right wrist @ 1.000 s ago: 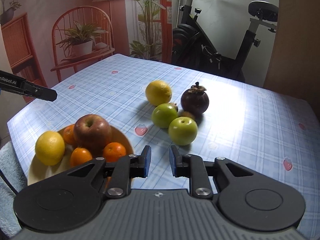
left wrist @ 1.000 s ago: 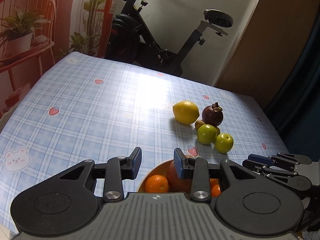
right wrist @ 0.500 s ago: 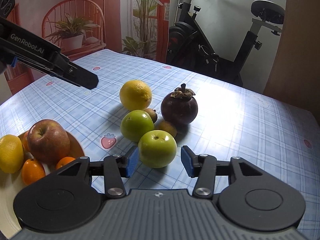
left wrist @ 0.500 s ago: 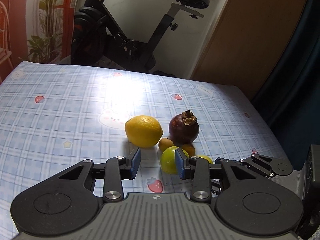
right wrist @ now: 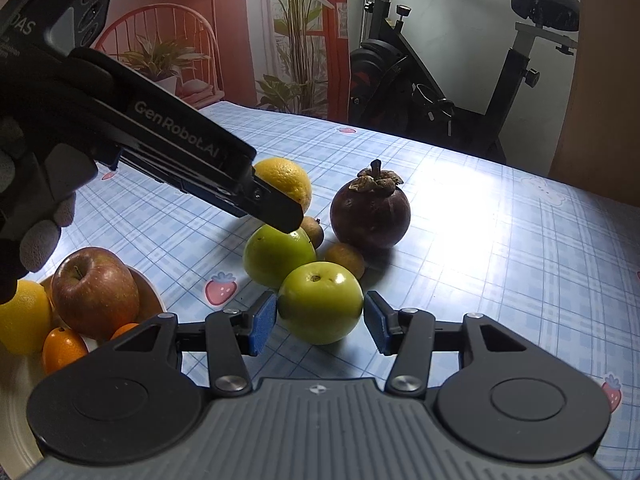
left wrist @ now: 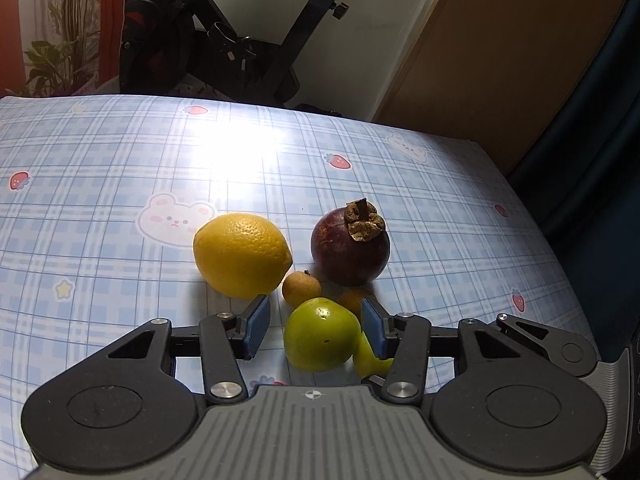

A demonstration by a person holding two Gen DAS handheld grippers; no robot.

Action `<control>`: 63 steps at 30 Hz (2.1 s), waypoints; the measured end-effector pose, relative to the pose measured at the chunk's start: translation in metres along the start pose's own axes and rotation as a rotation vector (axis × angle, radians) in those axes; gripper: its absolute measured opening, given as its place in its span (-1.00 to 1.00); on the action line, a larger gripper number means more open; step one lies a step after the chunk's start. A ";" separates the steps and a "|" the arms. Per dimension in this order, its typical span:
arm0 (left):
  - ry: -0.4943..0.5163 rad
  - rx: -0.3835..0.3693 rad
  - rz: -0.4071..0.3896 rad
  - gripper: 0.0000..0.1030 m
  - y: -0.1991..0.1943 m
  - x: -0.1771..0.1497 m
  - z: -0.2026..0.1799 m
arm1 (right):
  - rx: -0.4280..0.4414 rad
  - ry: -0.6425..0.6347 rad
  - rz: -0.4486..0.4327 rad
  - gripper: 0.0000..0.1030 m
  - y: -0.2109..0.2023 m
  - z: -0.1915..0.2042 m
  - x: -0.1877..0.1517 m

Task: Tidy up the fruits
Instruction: 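Grasp a green apple with the left tool while the right tool grasps another green apple, then lower the green apple in the left tool onto the plate while the right tool releases its apple there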

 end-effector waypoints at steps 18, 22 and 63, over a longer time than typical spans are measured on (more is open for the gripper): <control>0.012 -0.011 0.044 -0.06 0.009 -0.005 -0.003 | 0.022 0.041 0.011 -0.01 0.003 -0.005 -0.003; 0.003 -0.021 0.024 -0.07 -0.008 -0.009 -0.002 | 0.024 0.054 0.002 -0.01 -0.005 -0.001 -0.004; 0.086 -0.010 0.016 -0.07 -0.144 -0.130 0.015 | 0.179 -0.075 0.123 -0.01 -0.078 0.125 -0.053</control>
Point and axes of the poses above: each gripper's, at about its wrist camera, not at the fingertips, and y roughly the way its jaws point, z to its left, x to its top, the point moved 5 cm from there along y, roughly the way its jaws point, and after that the axes turned 4 degrees about -z, right-handed, at the moved point
